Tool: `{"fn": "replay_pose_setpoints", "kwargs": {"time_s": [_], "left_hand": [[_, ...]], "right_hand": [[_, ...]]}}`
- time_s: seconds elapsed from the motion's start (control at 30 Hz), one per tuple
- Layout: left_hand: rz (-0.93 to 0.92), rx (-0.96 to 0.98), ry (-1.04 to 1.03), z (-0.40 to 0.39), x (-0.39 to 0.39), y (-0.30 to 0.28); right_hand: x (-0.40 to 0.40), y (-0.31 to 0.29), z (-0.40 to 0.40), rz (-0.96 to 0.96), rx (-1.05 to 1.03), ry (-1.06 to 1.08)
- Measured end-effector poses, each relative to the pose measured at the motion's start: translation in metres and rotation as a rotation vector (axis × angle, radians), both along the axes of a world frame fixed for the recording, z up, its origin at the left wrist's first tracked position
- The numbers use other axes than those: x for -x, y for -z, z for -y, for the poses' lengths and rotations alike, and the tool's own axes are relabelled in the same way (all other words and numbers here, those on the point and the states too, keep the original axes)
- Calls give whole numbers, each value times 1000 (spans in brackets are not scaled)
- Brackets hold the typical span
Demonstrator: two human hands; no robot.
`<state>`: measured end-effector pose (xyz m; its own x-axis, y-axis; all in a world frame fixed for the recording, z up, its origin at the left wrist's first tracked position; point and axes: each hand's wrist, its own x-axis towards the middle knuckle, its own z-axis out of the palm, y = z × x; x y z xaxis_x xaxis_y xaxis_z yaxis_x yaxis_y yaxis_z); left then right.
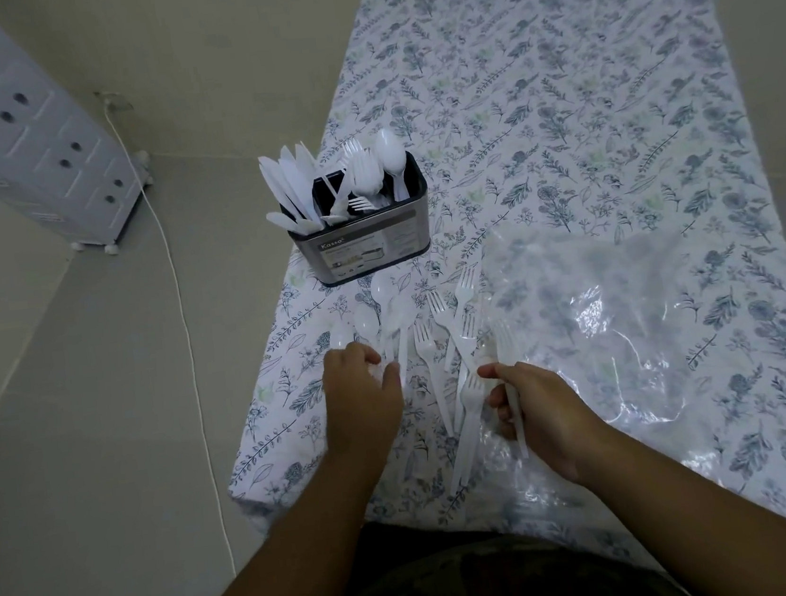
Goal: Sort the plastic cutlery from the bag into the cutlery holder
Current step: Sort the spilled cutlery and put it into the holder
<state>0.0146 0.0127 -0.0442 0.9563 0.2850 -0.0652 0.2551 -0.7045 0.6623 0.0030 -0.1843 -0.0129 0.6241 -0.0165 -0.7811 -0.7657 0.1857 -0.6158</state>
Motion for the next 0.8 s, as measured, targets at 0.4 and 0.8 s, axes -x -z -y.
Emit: {"fn": "replay_pose_setpoints", "kwargs": {"time_s": [0.4, 0.8], "left_hand": [[-211, -15, 199, 52, -5, 6], [-244, 3, 196, 35, -4, 2]], "right_hand": [[-3, 0, 0, 14, -14, 10], [-4, 10, 2, 18, -35, -5]]}}
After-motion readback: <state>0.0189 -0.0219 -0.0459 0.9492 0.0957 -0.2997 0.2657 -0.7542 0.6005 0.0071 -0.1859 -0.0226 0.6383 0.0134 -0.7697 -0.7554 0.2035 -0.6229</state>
